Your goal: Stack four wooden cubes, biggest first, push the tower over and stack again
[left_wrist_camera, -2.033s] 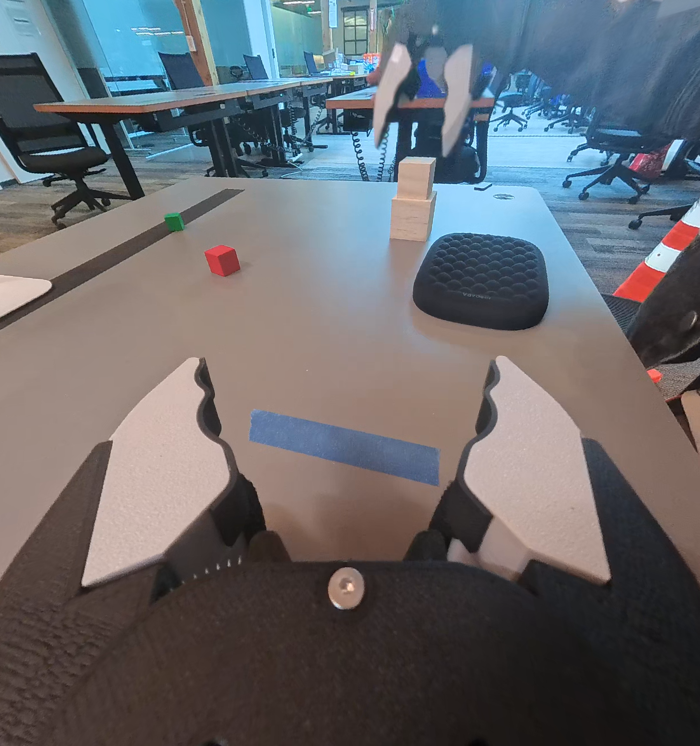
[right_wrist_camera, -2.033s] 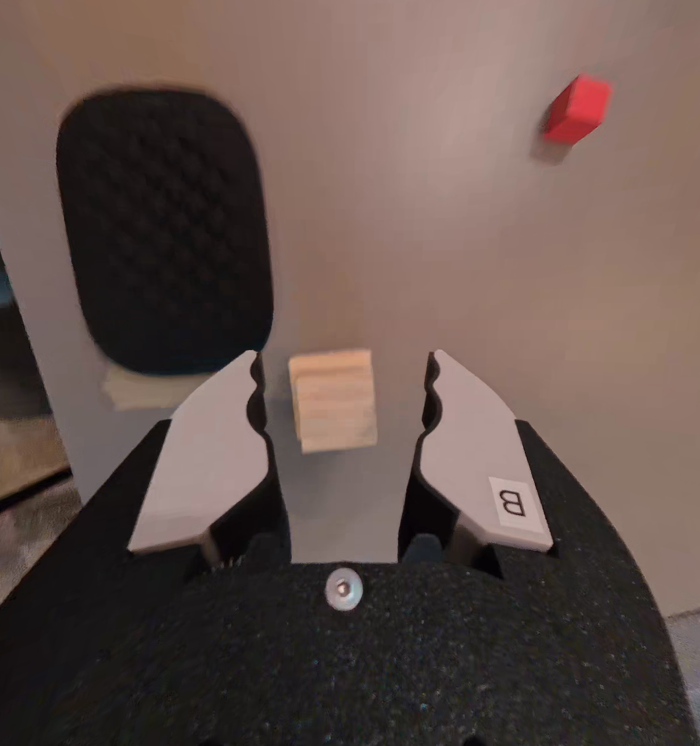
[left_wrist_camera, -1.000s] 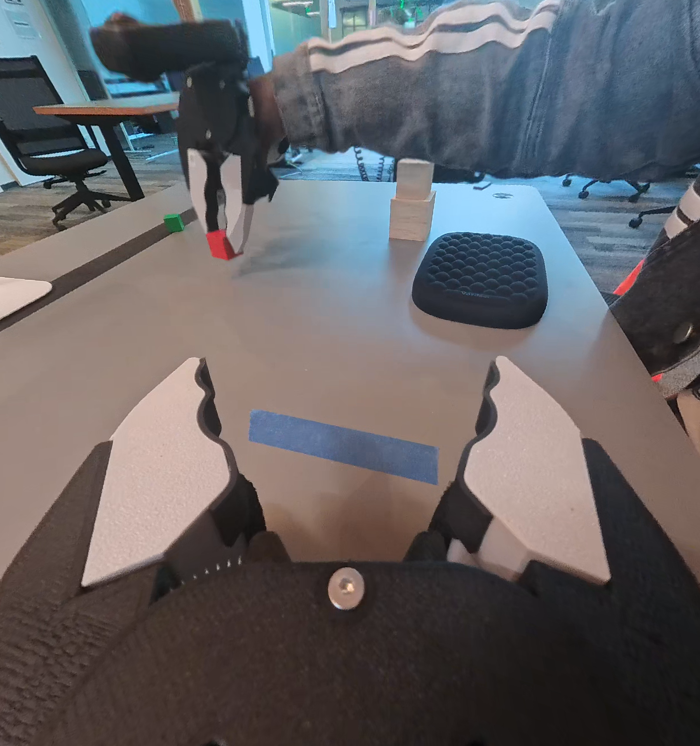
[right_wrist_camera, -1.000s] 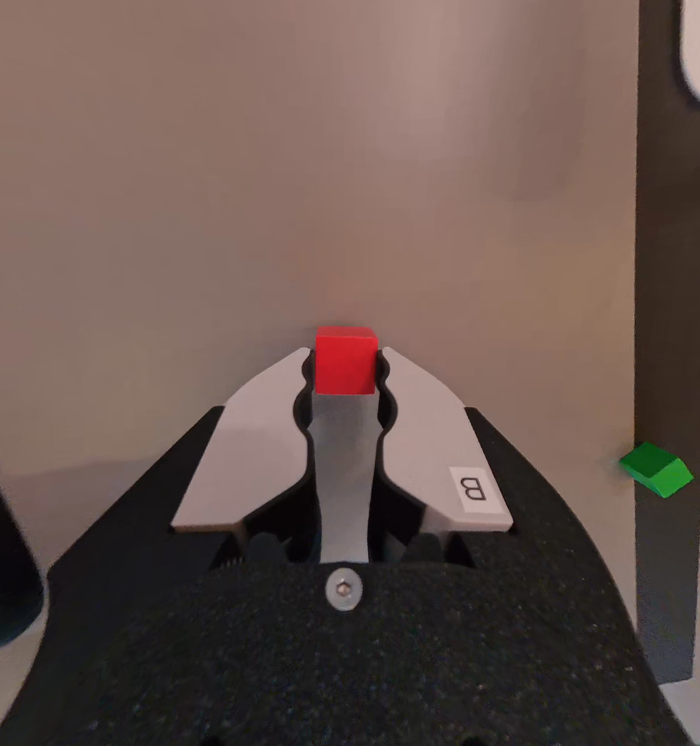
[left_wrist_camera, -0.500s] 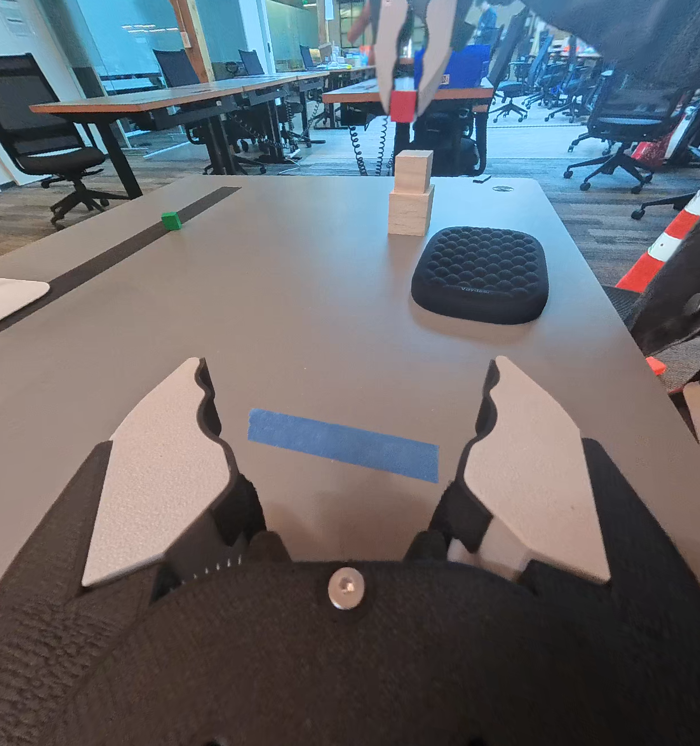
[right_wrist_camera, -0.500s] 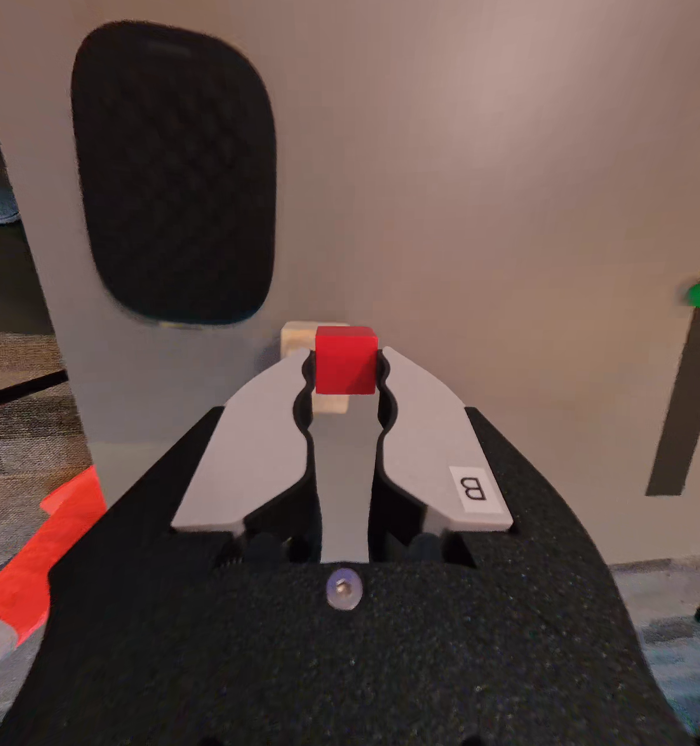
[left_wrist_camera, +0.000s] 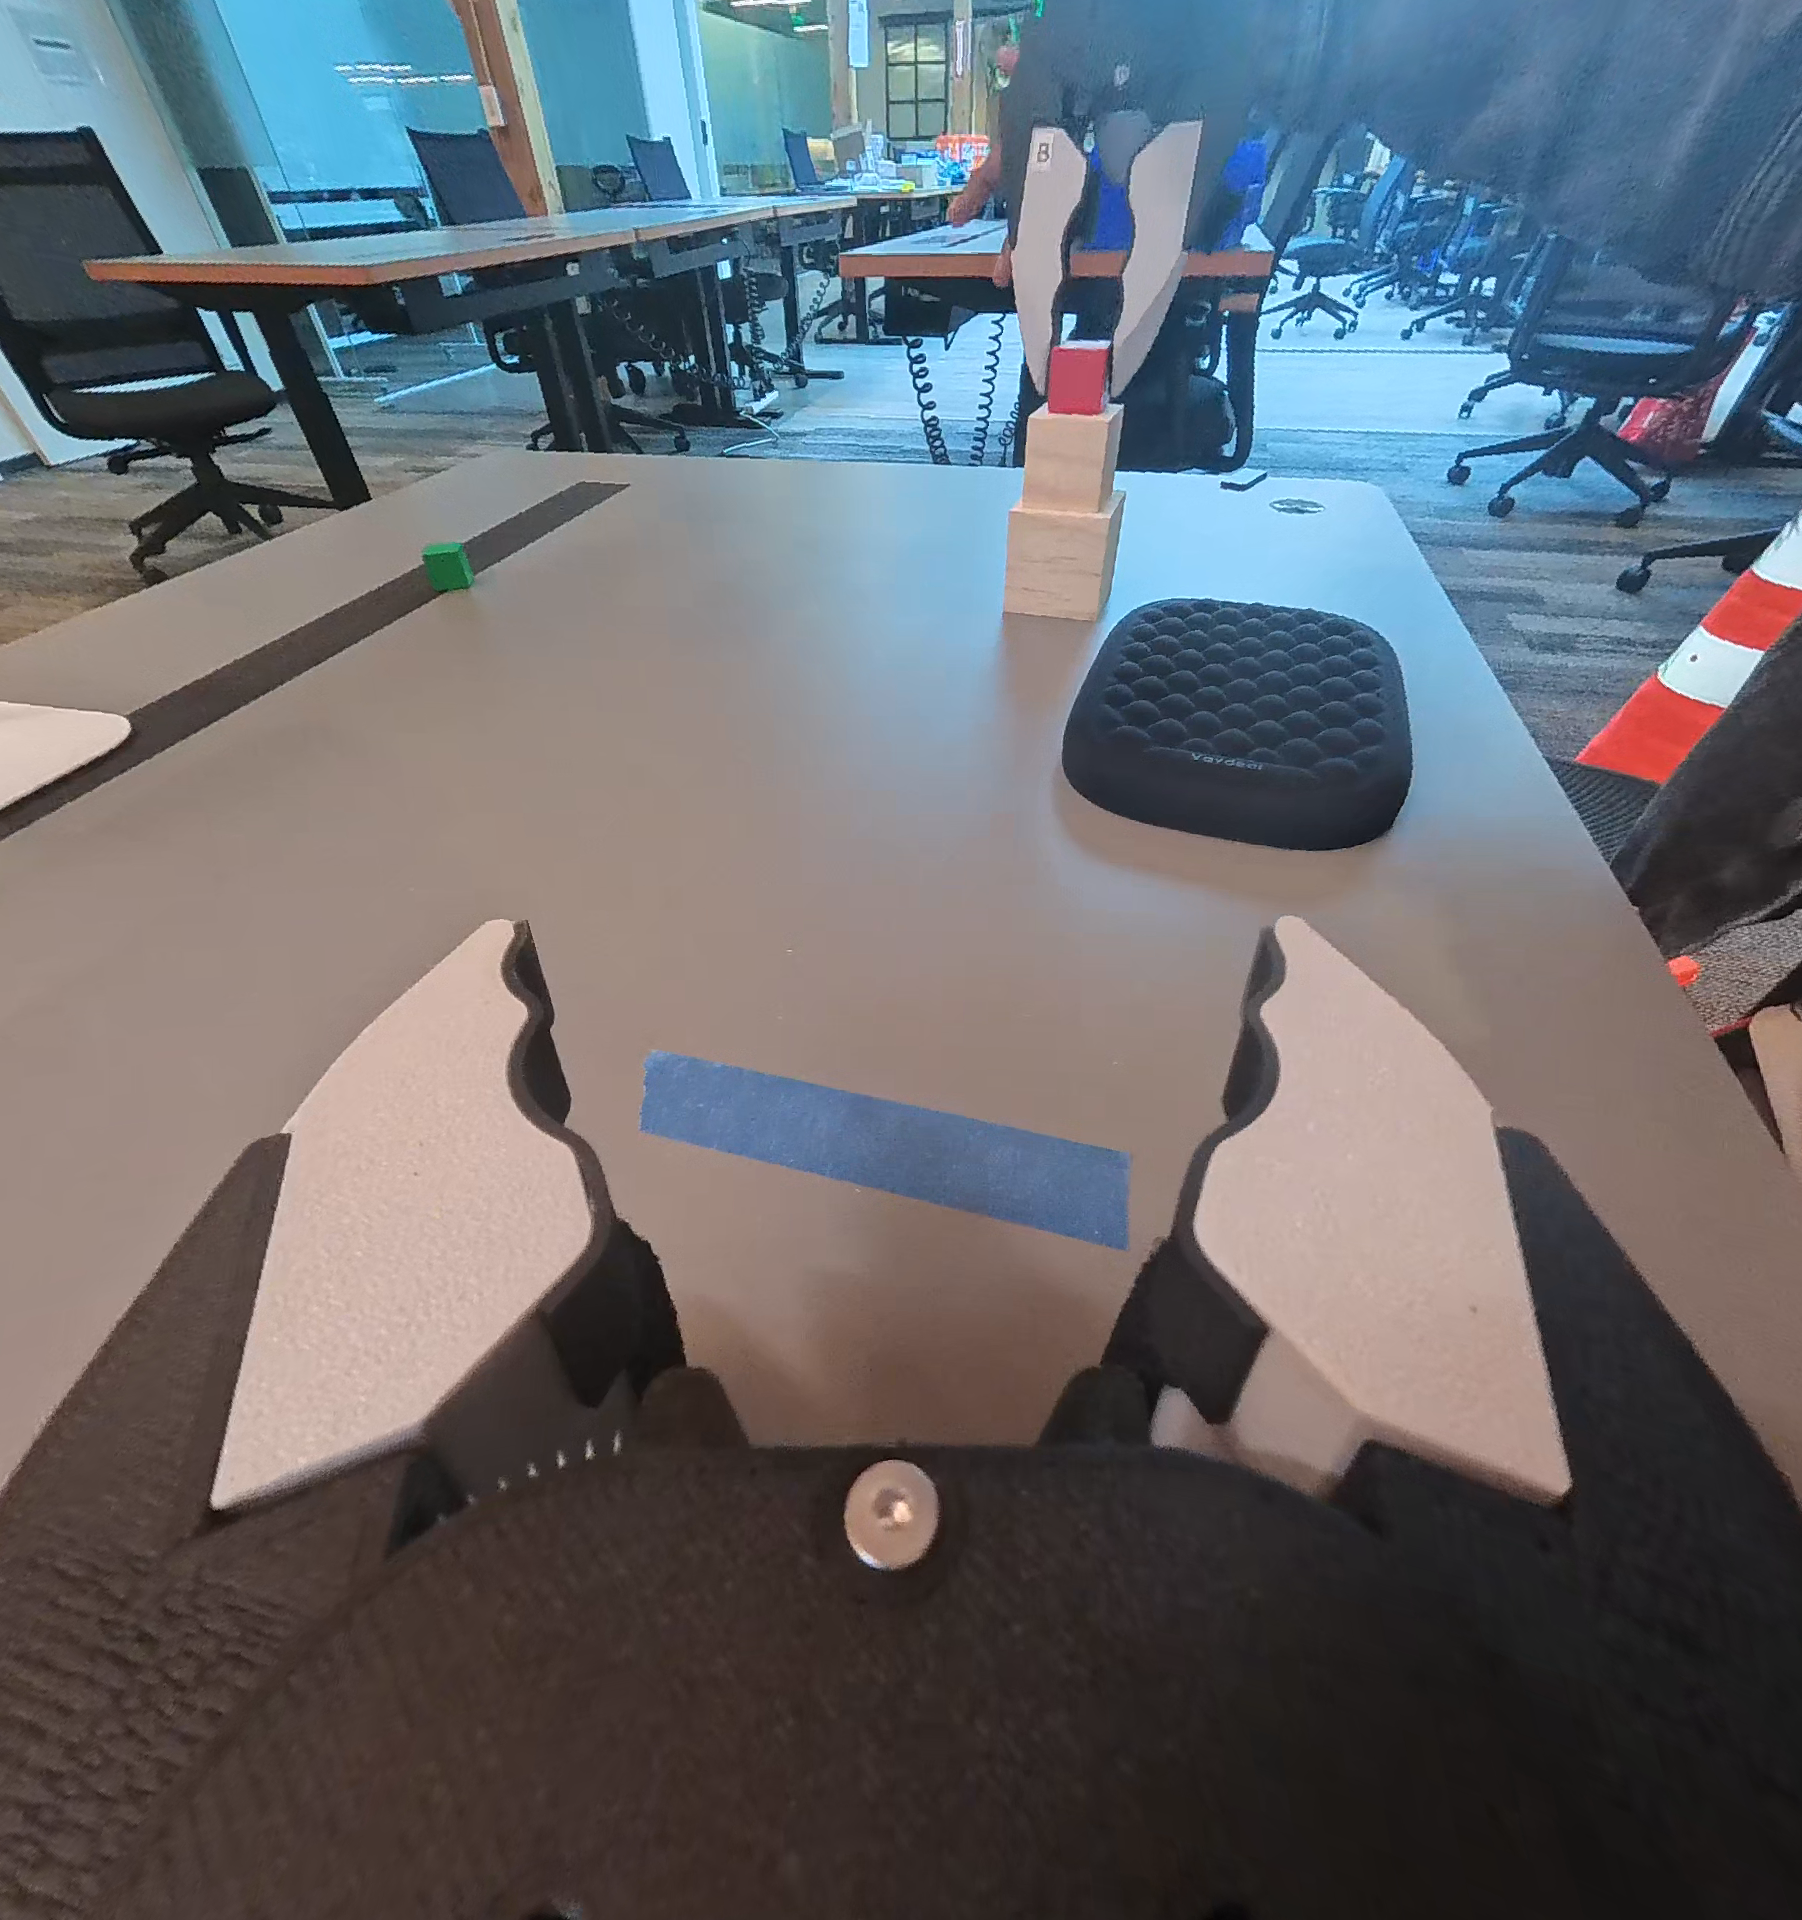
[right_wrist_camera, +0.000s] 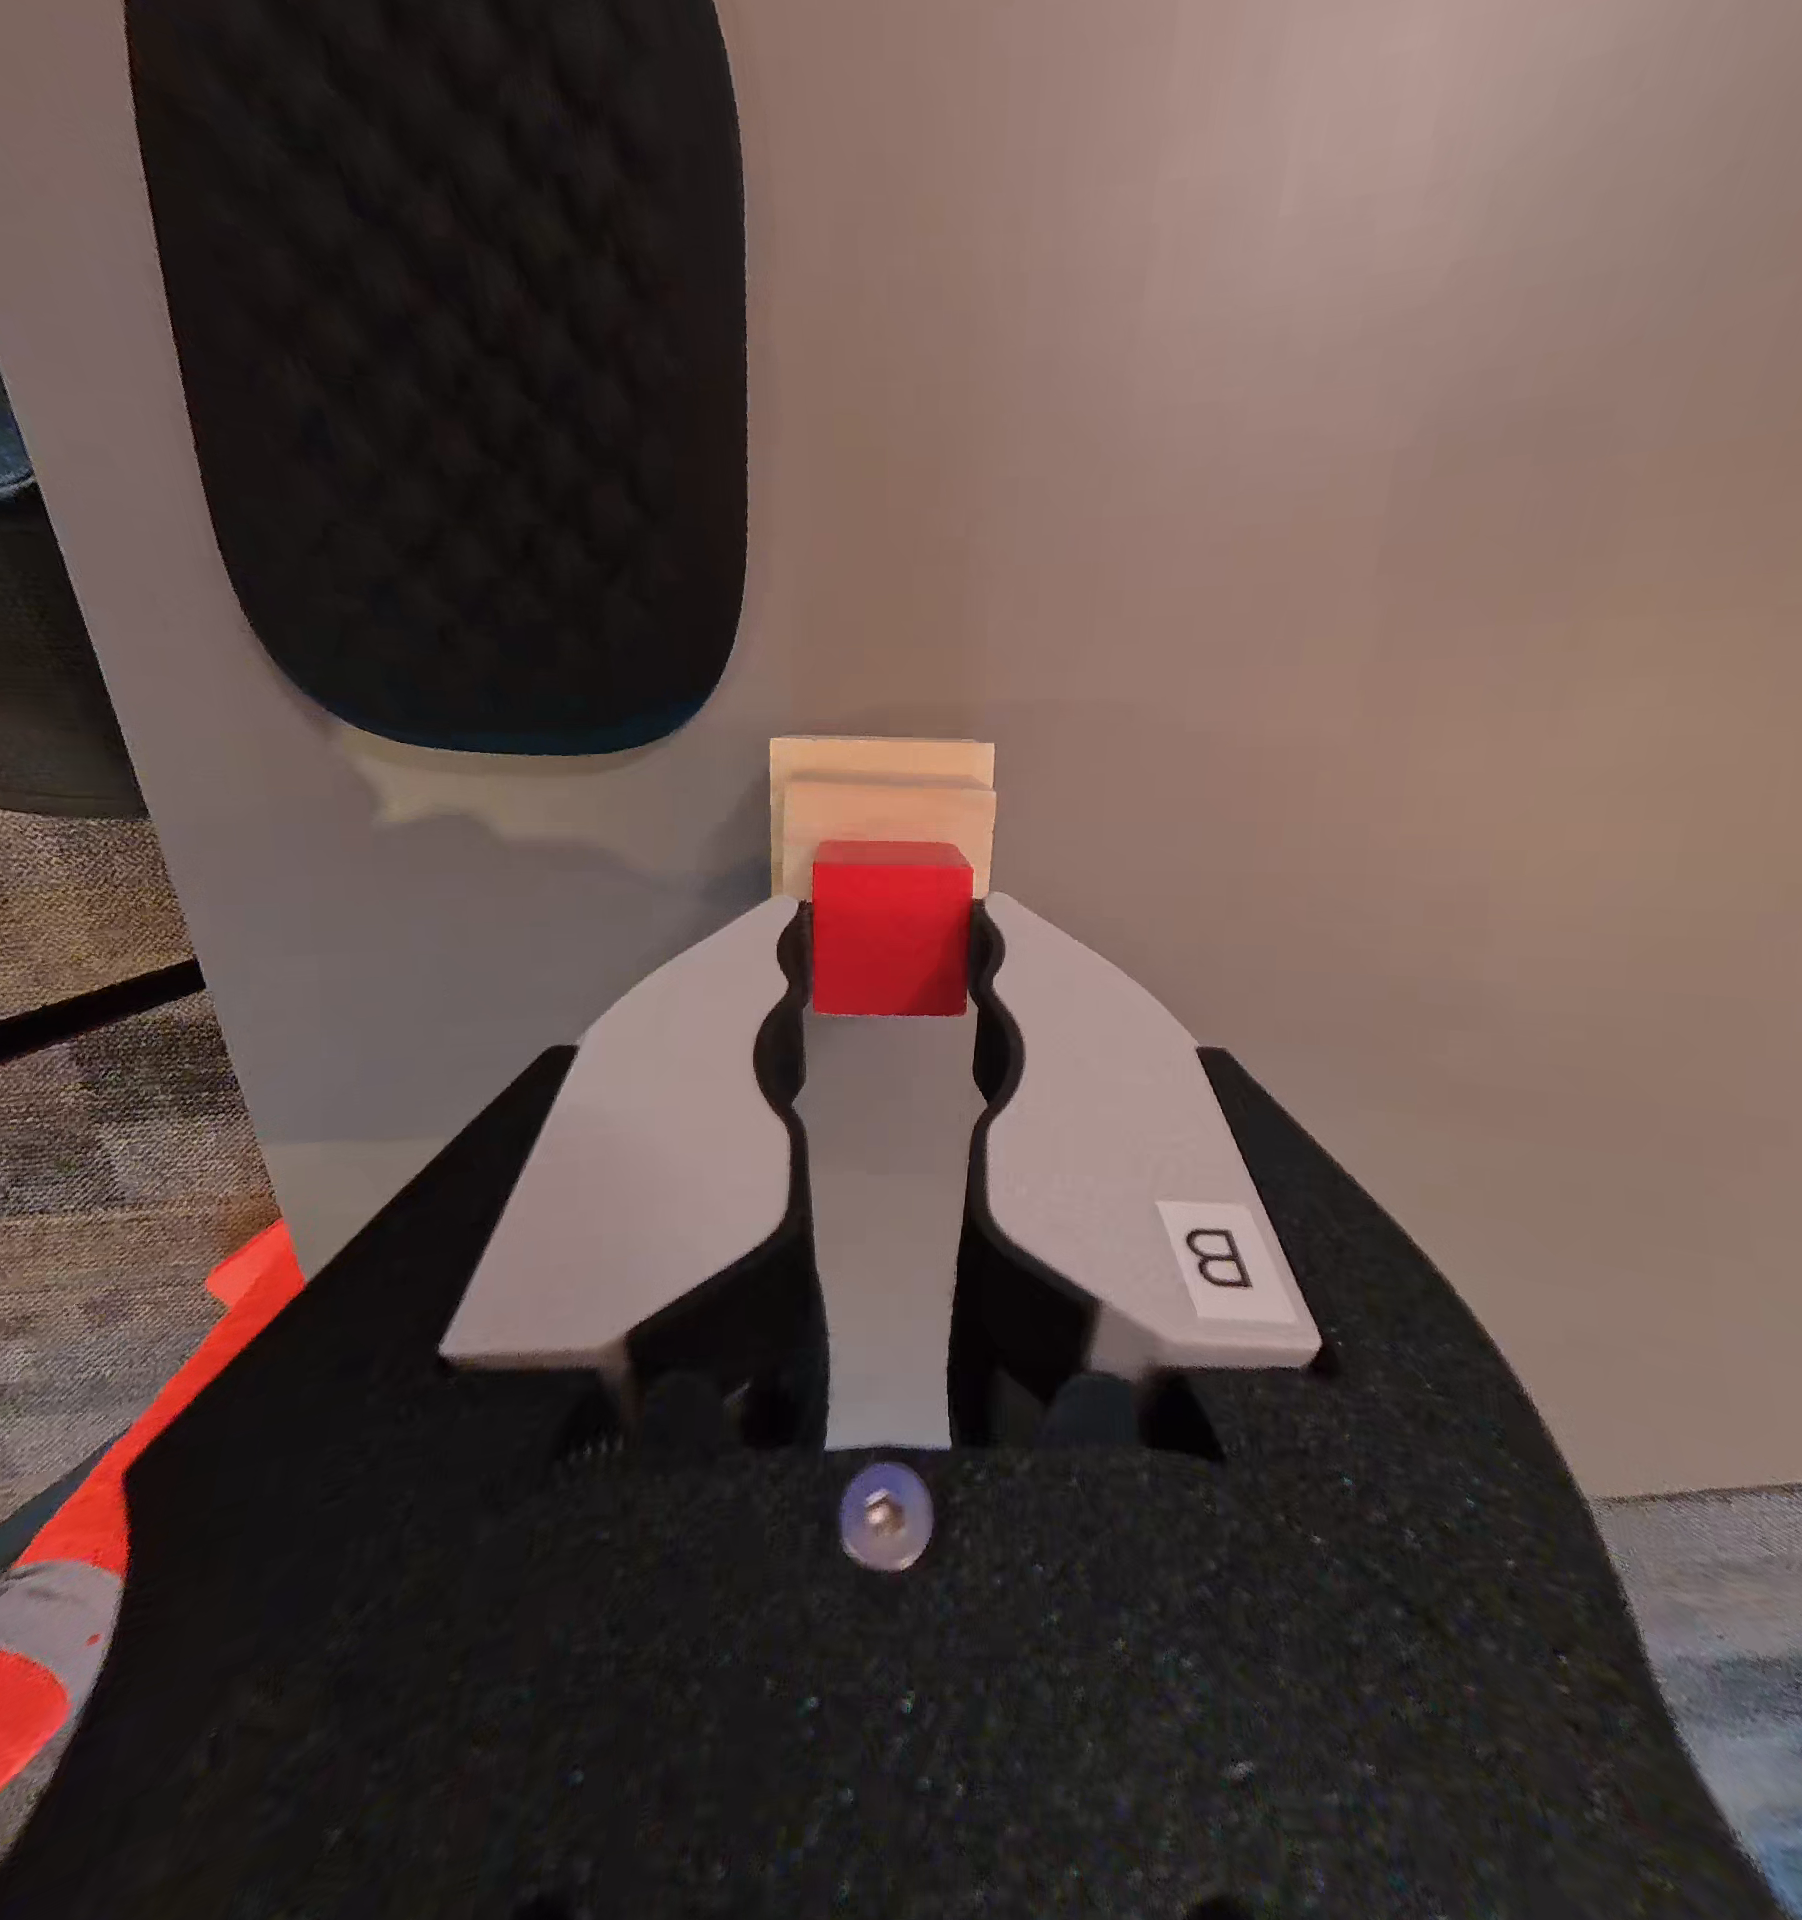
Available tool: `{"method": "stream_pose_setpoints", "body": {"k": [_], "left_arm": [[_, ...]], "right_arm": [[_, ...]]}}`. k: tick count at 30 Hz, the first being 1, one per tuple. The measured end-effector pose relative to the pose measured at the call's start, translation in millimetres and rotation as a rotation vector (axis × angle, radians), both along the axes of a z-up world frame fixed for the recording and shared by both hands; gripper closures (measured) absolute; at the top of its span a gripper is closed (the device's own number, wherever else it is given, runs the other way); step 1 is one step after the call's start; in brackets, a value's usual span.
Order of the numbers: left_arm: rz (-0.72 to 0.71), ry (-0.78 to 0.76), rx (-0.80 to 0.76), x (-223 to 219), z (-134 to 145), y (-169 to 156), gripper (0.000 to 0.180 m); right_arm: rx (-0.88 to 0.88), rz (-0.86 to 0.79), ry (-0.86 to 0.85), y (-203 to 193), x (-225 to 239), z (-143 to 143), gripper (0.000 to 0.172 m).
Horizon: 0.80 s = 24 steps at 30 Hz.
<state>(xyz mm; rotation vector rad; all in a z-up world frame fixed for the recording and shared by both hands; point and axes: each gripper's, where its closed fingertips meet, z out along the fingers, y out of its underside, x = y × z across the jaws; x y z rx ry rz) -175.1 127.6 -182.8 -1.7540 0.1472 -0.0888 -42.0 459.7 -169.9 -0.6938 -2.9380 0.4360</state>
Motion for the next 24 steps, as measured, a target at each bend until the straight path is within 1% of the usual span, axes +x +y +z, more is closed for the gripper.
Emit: {"method": "stream_pose_setpoints", "body": {"k": [4, 8, 13, 16, 19, 22, 24], "left_arm": [[-0.001, 0.0, 0.0, 0.1, 0.0, 0.0, 0.056], [0.0, -0.002, 0.0, 0.0, 0.1, -0.1, 0.056], [0.0, -0.002, -0.001, 0.0, -0.1, -0.1, 0.056], [0.0, -0.002, -0.002, 0.1, -0.2, -0.1, 0.056], [-0.004, 0.008, -0.006, 1.2, -0.9, 0.1, 0.057], [-0.005, 0.012, -0.006, 1.7, -0.8, -0.1, 0.057], [-0.004, 0.009, -0.004, 1.4, -0.6, -0.2, 0.057]], "right_arm": [[-0.009, -0.003, 0.008, -0.2, -0.7, -0.2, 0.143], [0.023, -0.008, 0.02, 3.1, -1.0, -4.0, 0.142], [-0.015, -0.03, 0.038, -1.8, -3.9, 1.9, 0.131], [-0.06, -0.044, 0.041, -10.8, -9.8, 15.4, 0.122], [-0.133, -0.075, 0.089, -22.9, -34.2, 38.8, 0.112], [-0.174, -0.115, 0.145, -27.1, -73.6, 57.0, 0.107], [-0.174, -0.145, 0.184, -23.7, -105.9, 63.3, 0.104]]}}
